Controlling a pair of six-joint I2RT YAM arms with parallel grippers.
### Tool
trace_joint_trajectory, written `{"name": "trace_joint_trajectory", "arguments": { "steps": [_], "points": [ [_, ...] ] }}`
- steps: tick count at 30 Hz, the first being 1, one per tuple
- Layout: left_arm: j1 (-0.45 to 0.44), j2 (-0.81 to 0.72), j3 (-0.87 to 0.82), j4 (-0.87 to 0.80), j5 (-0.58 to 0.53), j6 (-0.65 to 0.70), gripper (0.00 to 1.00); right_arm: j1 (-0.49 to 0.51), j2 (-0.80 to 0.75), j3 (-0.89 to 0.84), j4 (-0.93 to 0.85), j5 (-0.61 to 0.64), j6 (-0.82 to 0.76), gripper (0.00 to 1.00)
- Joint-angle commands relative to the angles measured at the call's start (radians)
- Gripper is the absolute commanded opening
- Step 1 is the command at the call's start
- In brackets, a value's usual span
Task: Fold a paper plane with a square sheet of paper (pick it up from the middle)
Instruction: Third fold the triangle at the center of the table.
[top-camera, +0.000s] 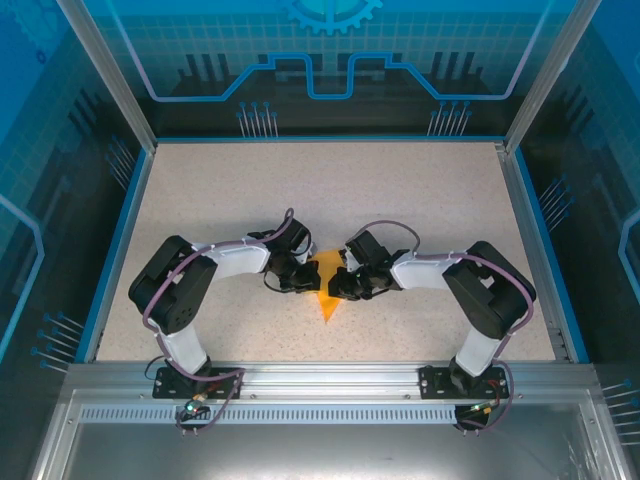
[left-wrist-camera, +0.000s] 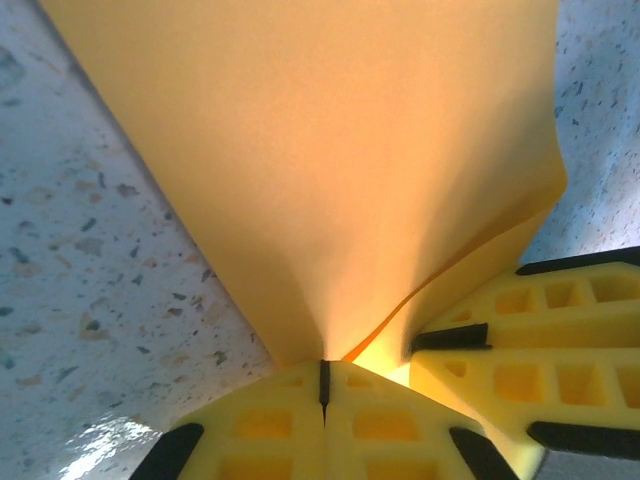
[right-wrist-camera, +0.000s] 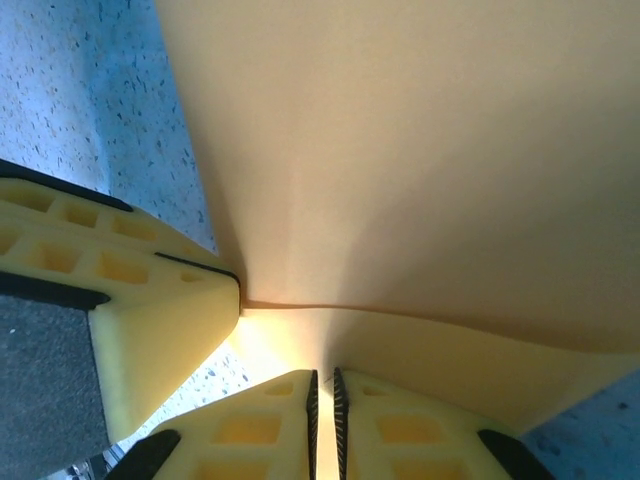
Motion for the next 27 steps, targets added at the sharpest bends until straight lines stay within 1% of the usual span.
{"name": "trace_joint_trajectory", "arguments": {
  "steps": [1, 10, 21, 27],
  "points": [
    [-0.001, 0.021, 0.023, -0.051, -0.028, 0.033, 0.04, 0.002, -0.033, 0.003, -0.061, 0.027, -0.017, 0.17],
    [-0.001, 0.034, 0.031, -0.058, -0.043, 0.046, 0.04, -0.005, -0.056, 0.016, -0.095, 0.043, -0.037, 0.2],
    [-0.002, 0.042, 0.038, -0.079, -0.074, 0.06, 0.04, -0.025, -0.083, 0.047, -0.126, 0.067, -0.07, 0.2],
    [-0.001, 0.051, 0.044, -0.087, -0.089, 0.069, 0.04, -0.043, -0.064, 0.082, -0.145, 0.078, -0.097, 0.18]
  ]
}}
